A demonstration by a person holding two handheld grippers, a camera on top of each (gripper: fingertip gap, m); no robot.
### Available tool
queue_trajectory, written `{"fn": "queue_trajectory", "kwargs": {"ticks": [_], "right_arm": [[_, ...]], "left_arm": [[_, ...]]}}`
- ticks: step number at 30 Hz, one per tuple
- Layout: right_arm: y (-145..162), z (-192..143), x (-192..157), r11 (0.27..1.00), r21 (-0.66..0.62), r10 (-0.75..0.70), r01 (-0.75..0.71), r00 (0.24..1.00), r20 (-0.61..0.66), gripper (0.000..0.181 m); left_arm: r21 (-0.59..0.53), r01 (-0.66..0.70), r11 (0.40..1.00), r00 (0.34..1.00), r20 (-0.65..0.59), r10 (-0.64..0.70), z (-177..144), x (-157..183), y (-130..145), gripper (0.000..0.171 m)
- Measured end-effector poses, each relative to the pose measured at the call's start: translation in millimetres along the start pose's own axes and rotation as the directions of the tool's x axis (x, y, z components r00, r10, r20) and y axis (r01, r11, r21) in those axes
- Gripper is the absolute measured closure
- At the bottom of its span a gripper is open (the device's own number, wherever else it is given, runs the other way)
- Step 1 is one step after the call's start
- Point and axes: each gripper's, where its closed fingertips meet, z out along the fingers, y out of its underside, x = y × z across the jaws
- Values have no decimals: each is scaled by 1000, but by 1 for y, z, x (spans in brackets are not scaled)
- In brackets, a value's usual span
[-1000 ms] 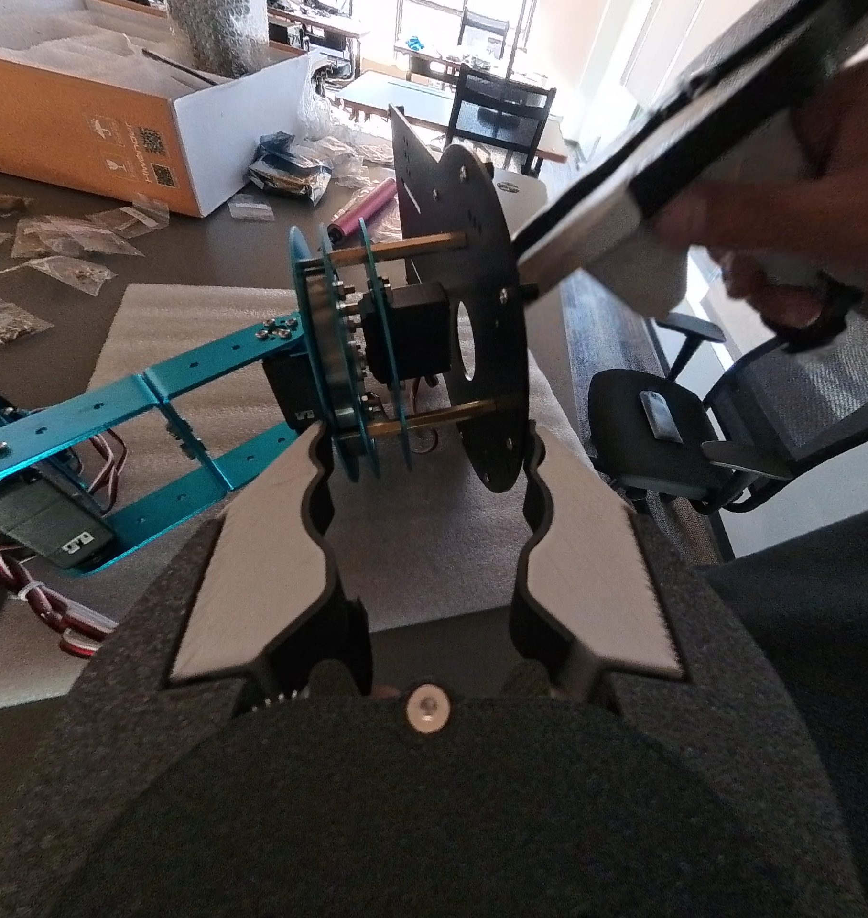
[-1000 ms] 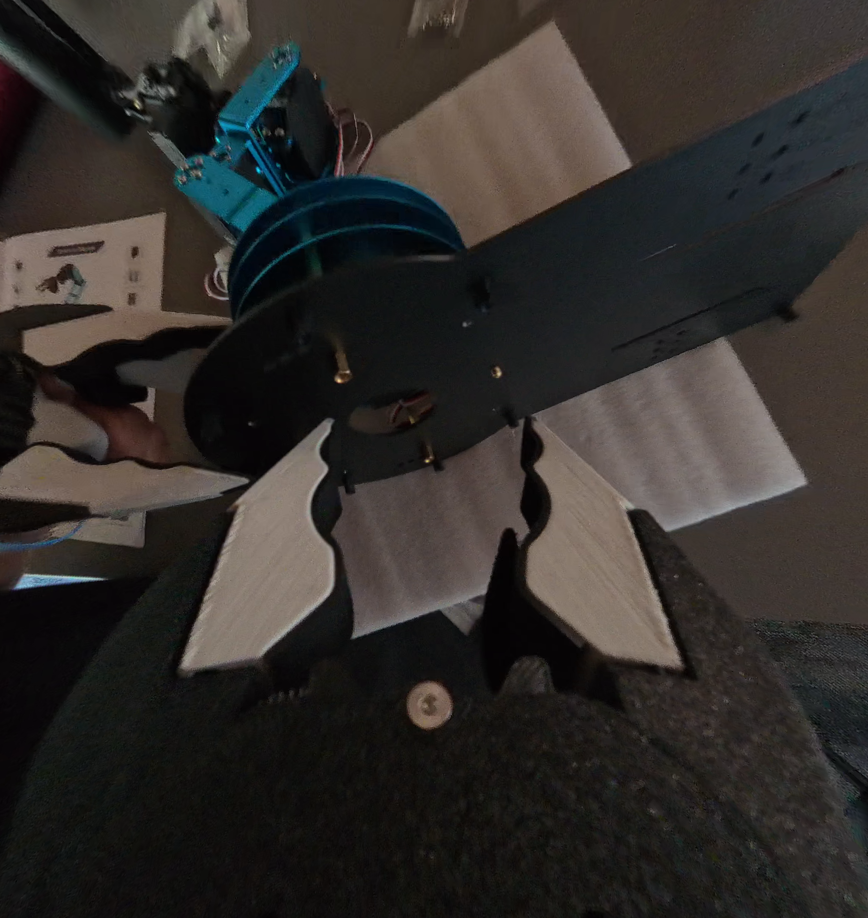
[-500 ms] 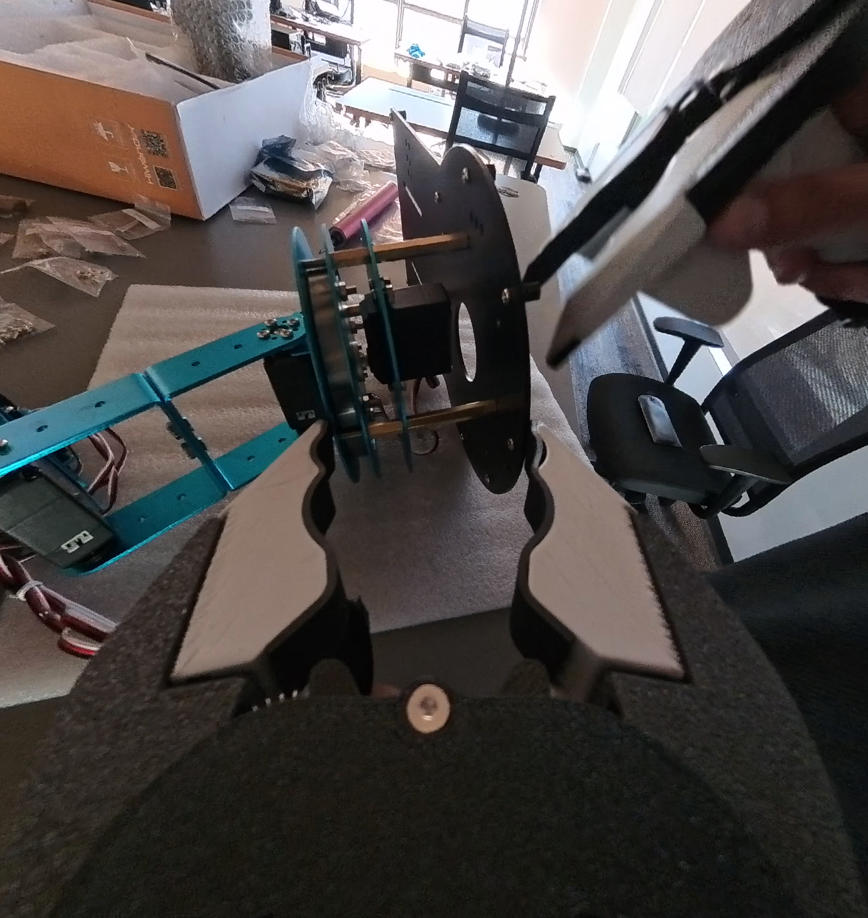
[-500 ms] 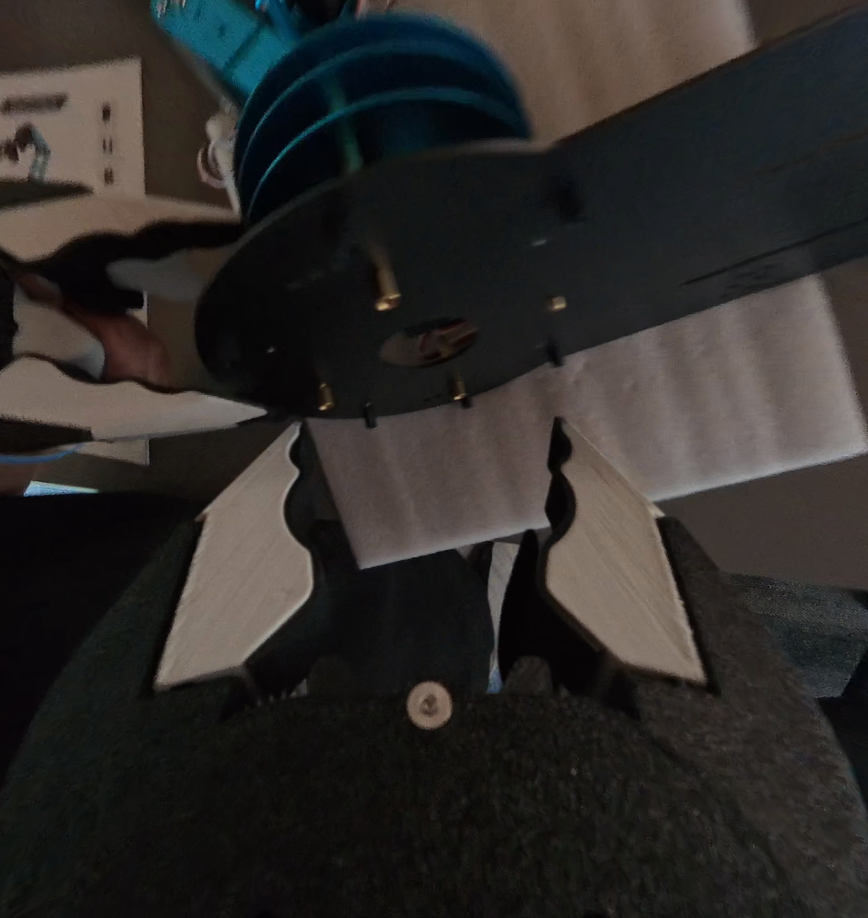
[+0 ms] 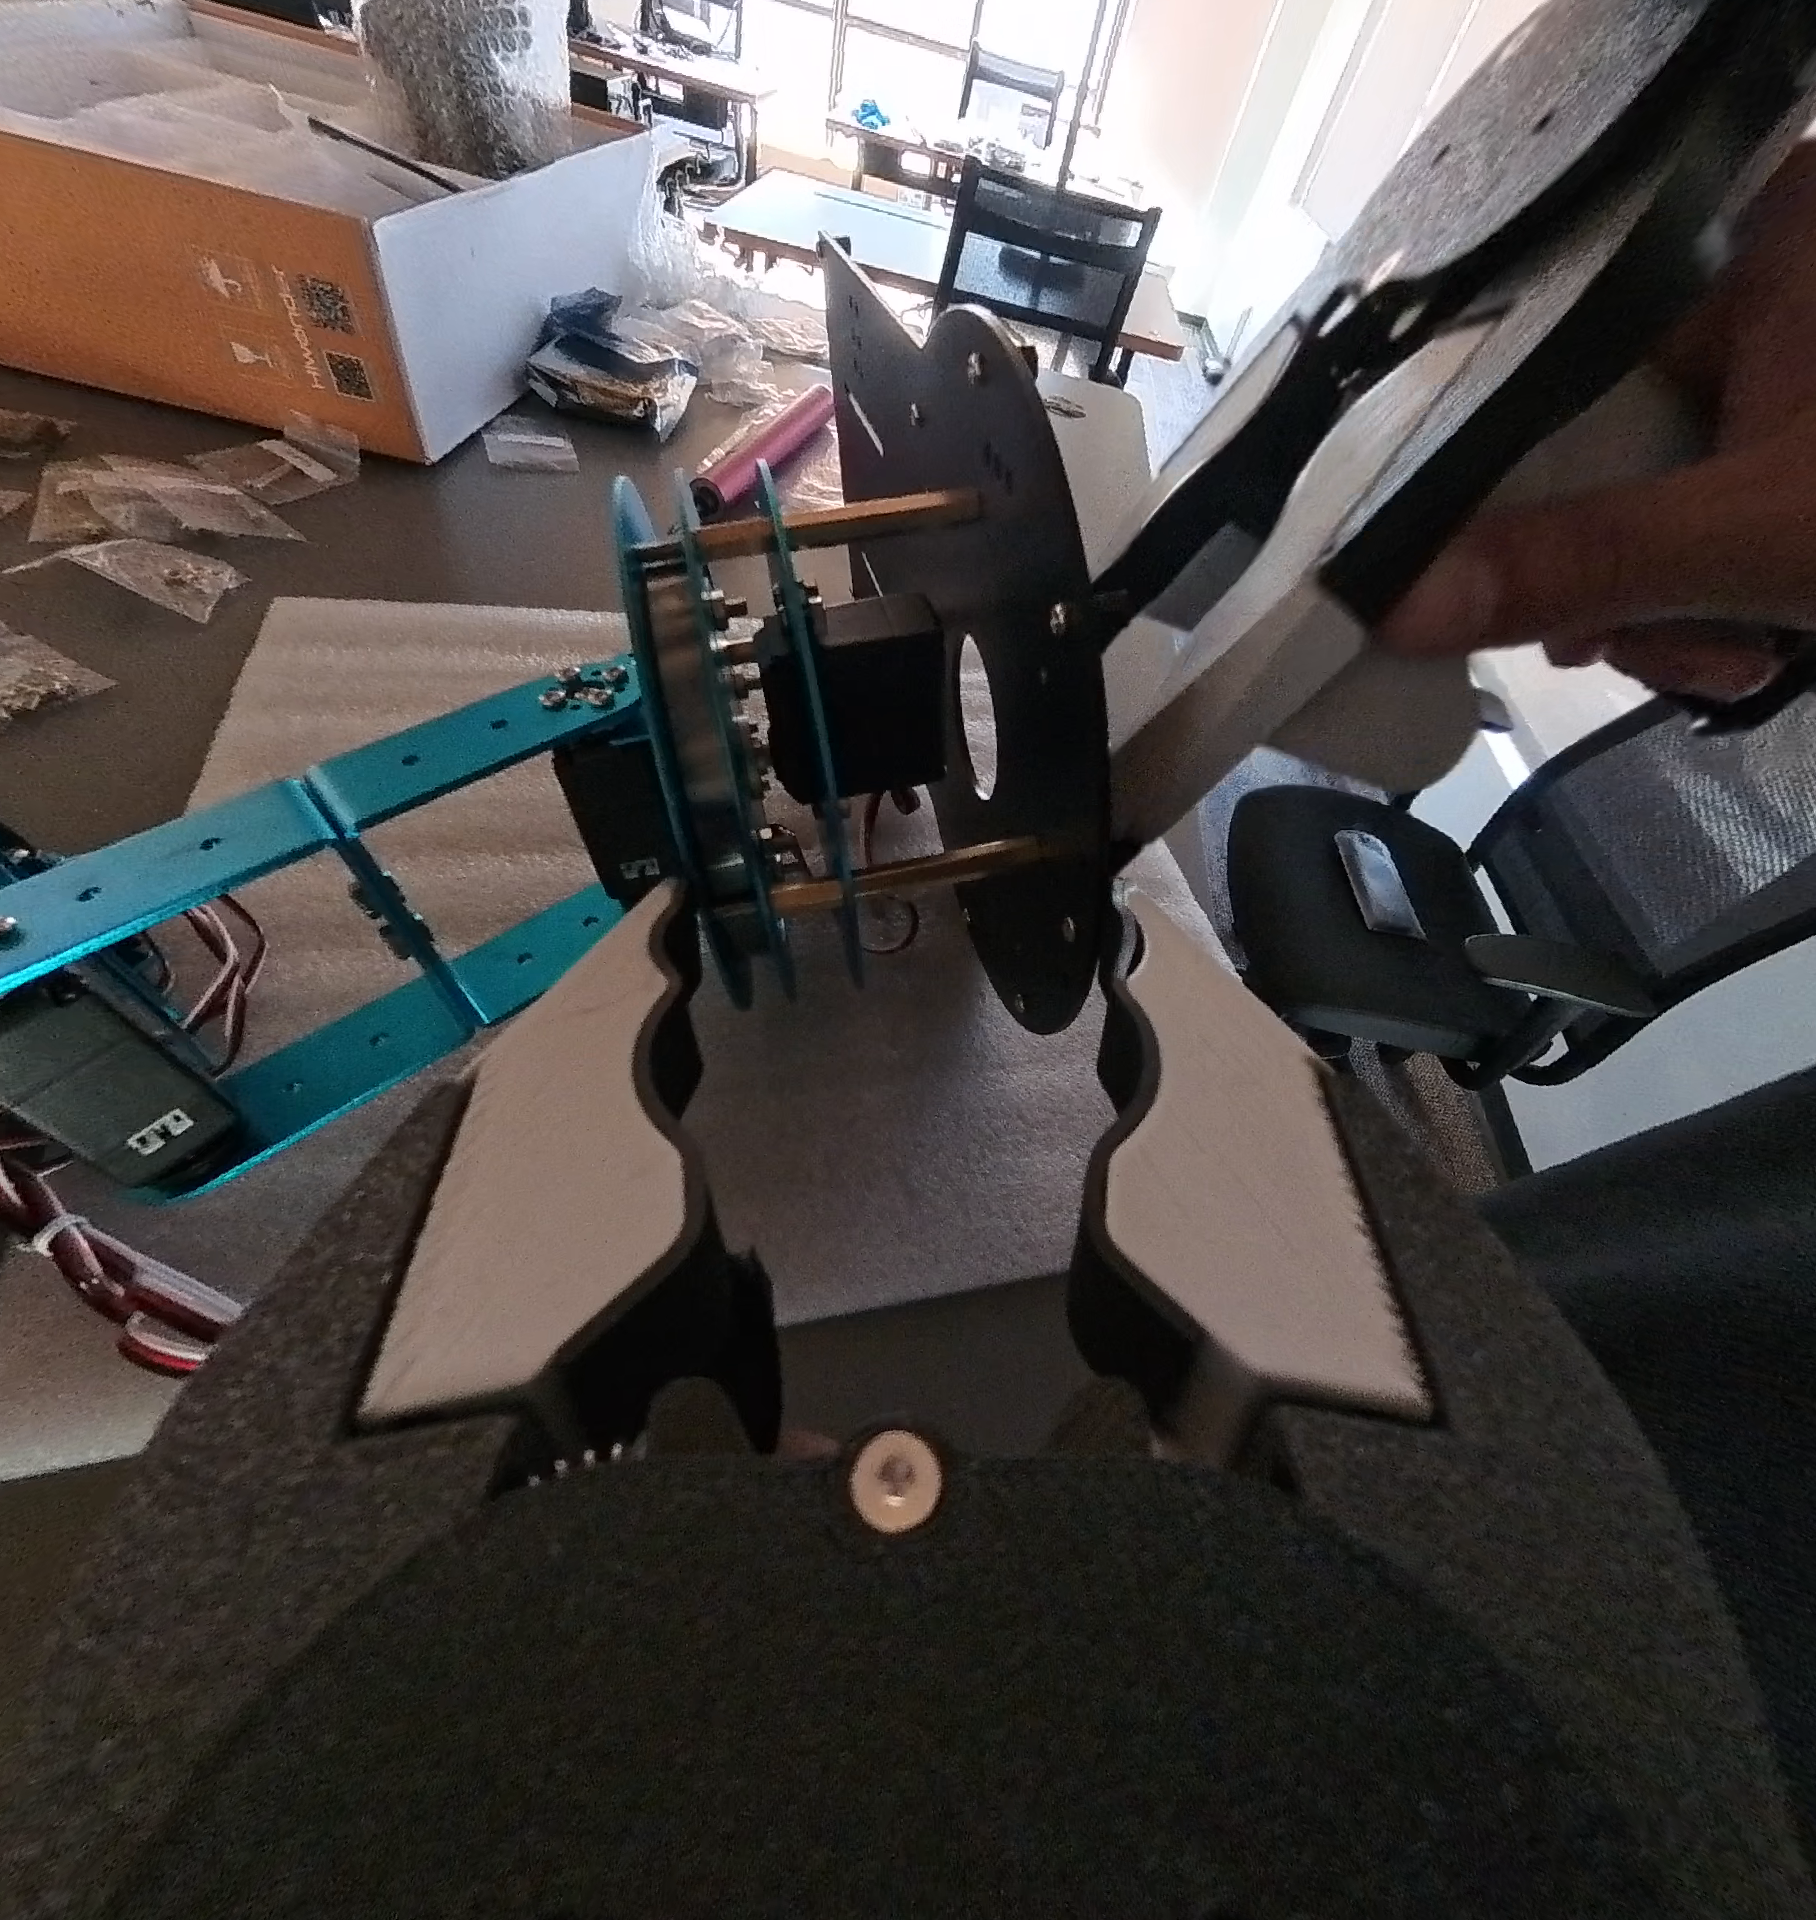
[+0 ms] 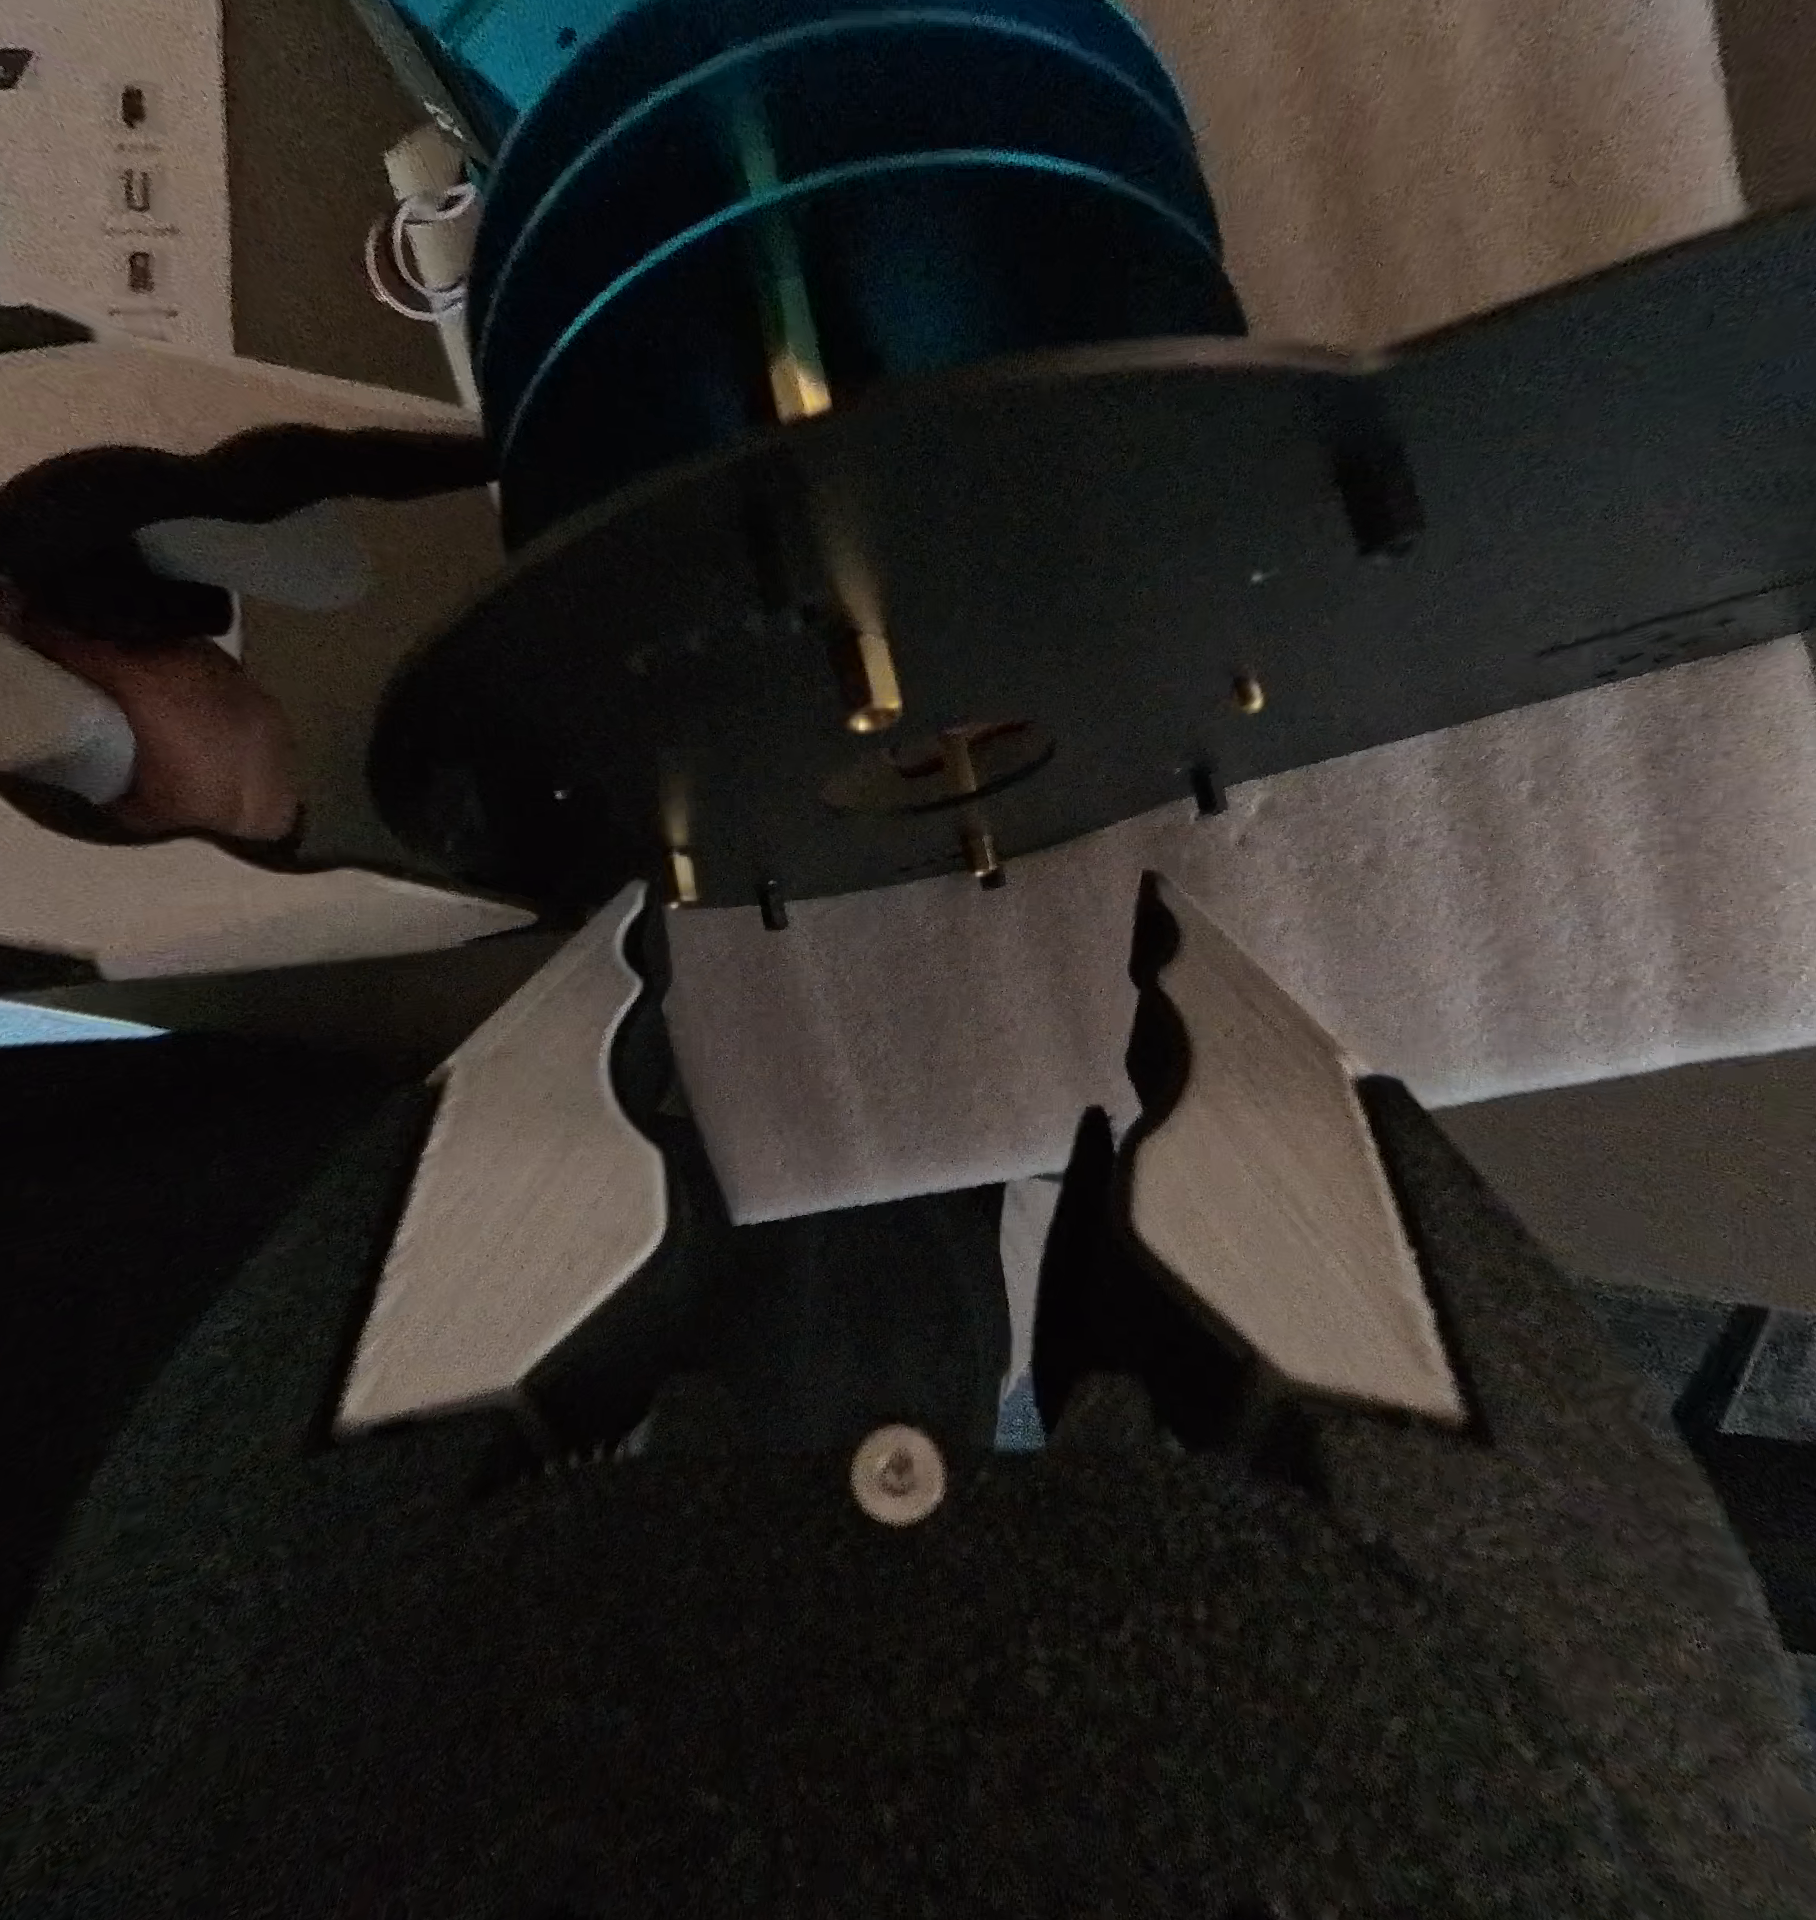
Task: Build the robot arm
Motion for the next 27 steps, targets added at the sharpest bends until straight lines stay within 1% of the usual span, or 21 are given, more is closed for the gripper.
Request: {"fn": "queue_trajectory", "kwargs": {"ticks": [2, 3, 4, 5, 6, 7, 9, 10, 12, 13, 14, 15, 16, 17, 18, 19, 22, 24, 25, 26, 27], "right_arm": [[-4, -1, 8, 1000, -2, 30, -30, 1000, -9, 79], [-6, -4, 9, 999, 11, 45, -45, 999, 1, 80], [-10, -8, 12, 998, 40, 54, -54, 999, -6, 96], [-14, -13, 18, 996, 75, 47, -43, 998, -49, 103], [-13, -17, 17, 996, 75, 43, -40, 998, -43, 103], [-12, -17, 11, 997, 63, 49, -49, 999, -3, 100], [-3, -12, 3, 999, 10, 36, -36, 999, 14, 89], [0, -7, -2, 1000, -15, 25, -25, 1000, 17, 88], [-1, 0, -1, 1000, -17, 5, -5, 1000, -6, 94], [-2, 0, 1, 1000, -25, 9, -9, 1000, -5, 90], [-4, -2, 7, 999, -24, 21, -21, 1000, -16, 80], [-9, -8, 12, 999, 1, 42, -42, 999, -11, 86], [-14, -17, 23, 998, 48, 38, -36, 998, -56, 106], [-15, -24, 31, 998, 56, 43, -39, 996, -74, 101], [-15, -26, 21, 997, 53, 57, -57, 998, 2, 92], [-15, -26, 9, 996, 57, 60, -64, 995, 76, 89], [3, -6, -7, 999, -45, -1, 4, 998, 69, 85], [3, 0, -8, 998, -62, 11, -6, 997, 77, 85], [-3, -3, 3, 999, -38, 11, -10, 1000, 26, 86], [-6, -7, 6, 999, -29, 22, -21, 999, 27, 88], [-13, -13, 12, 1000, -1, 25, -25, 1000, 9, 101]], "left_arm": [[1, 2, 1000, 1000, 0, -2, 0, 0, 0, 95], [-1, 1, 1000, 1000, 0, -1, 0, 0, 0, 95], [0, -1, 1000, 1000, -1, 1, 0, 0, 0, 95], [0, -2, 1000, 1000, -1, 2, 0, 0, 0, 95], [1, 0, 1000, 1000, 0, 0, 0, 0, 0, 95], [2, 2, 1000, 1000, 0, -2, 0, 0, 0, 95], [1, 4, 1000, 1000, 1, -4, 0, 0, 0, 95], [2, 4, 1000, 1000, 1, -4, 0, 0, 0, 95], [0, 3, 1000, 1000, 1, -3, 0, 0, 0, 95], [1, 4, 1000, 1000, 1, -4, 0, 0, 0, 95], [2, 5, 1000, 1000, 1, -5, 0, 0, 0, 95], [0, 3, 1000, 1000, 0, -3, 0, 0, 0, 95], [-2, -1, 1000, 1000, 0, 1, 0, 0, 0, 95], [-1, -1, 1000, 1000, 0, 1, 0, 0, 0, 95], [2, 1, 1000, 1000, 0, -1, 0, 0, 0, 95], [4, 4, 1000, 1000, 0, -4, 0, 0, 0, 95], [4, 3, 1000, 1000, -1, -3, 0, 0, 0, 95], [2, 5, 1000, 1000, -2, -5, 0, 0, 1, 95], [7, 5, 1000, 1000, -2, -5, -1, 0, 0, 95], [5, 2, 1000, 1000, 0, -2, 0, 0, 0, 95], [4, 2, 1000, 1000, 0, -2, 0, 0, 0, 95]]}}
